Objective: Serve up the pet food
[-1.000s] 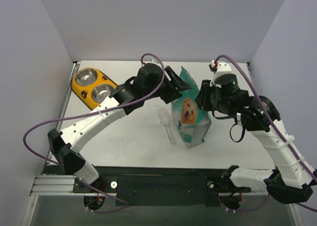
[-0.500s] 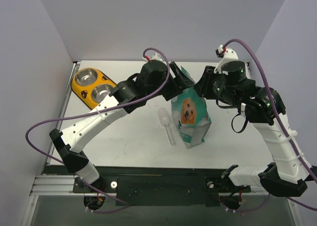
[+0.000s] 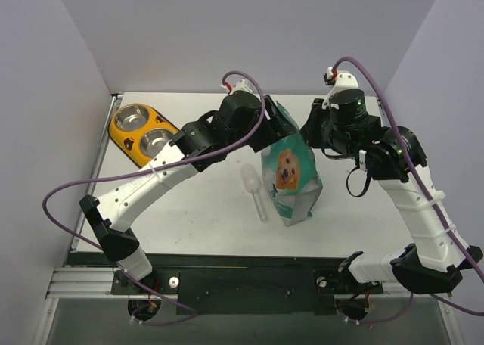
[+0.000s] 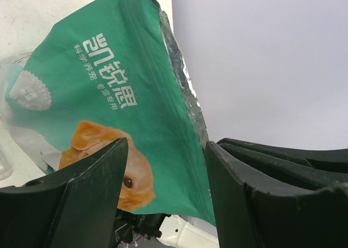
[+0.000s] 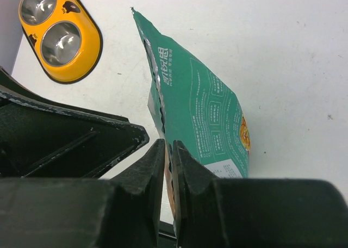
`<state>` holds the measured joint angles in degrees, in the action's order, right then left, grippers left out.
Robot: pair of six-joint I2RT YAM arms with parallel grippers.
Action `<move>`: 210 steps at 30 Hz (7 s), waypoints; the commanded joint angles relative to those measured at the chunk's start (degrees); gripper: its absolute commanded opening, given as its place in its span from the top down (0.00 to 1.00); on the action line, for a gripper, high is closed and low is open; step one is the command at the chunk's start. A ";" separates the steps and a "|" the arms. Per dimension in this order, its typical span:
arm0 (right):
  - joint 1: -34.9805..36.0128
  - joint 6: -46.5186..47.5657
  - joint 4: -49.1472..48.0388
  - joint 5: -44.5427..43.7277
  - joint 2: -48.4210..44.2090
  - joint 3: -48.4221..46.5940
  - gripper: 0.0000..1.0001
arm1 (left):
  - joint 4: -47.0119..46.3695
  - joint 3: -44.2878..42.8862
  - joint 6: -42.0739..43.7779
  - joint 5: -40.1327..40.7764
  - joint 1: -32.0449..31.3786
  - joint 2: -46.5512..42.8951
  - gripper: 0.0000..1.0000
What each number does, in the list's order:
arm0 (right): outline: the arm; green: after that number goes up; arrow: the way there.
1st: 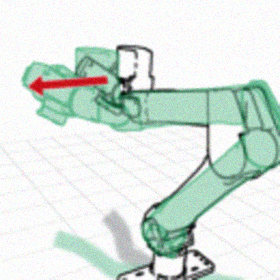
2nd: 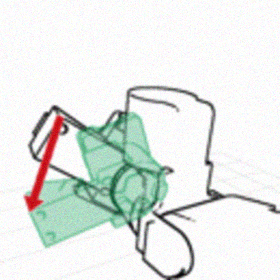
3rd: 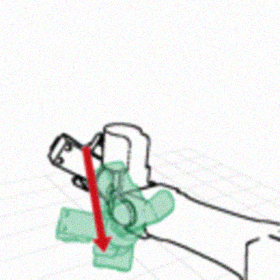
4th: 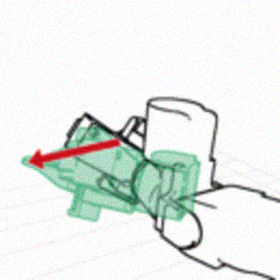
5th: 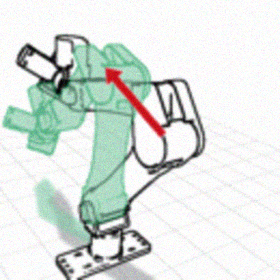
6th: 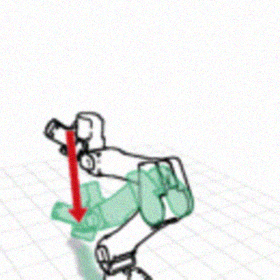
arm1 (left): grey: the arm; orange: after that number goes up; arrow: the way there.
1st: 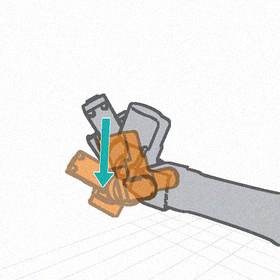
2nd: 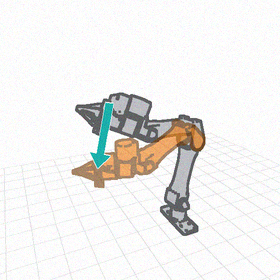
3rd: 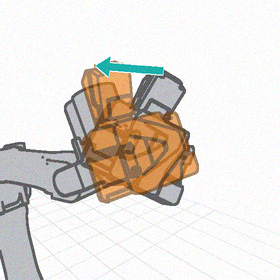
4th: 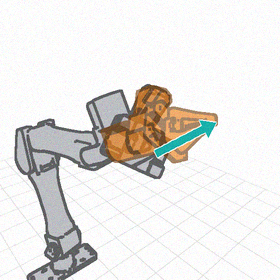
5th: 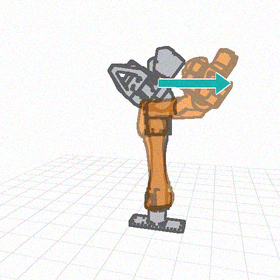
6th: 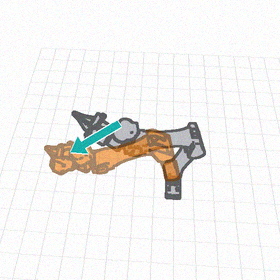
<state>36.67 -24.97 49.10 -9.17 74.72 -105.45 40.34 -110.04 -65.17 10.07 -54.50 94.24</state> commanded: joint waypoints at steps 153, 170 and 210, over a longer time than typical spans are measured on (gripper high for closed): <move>-4.15 6.87 -4.01 13.12 -5.90 10.70 0.96 | -16.61 11.78 -3.91 -6.90 1.94 -5.82 0.61; -4.15 13.72 0.21 12.51 -7.74 11.93 0.87 | -16.96 9.58 -3.04 -8.84 1.77 -4.32 0.72; -4.06 13.19 -2.96 8.11 -5.90 10.88 0.86 | -8.61 3.43 -3.65 -9.45 1.50 0.51 0.59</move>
<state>32.67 -12.12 44.36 0.71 69.56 -94.48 32.84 -104.55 -68.86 0.56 -52.80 95.33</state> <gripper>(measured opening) 0.139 0.450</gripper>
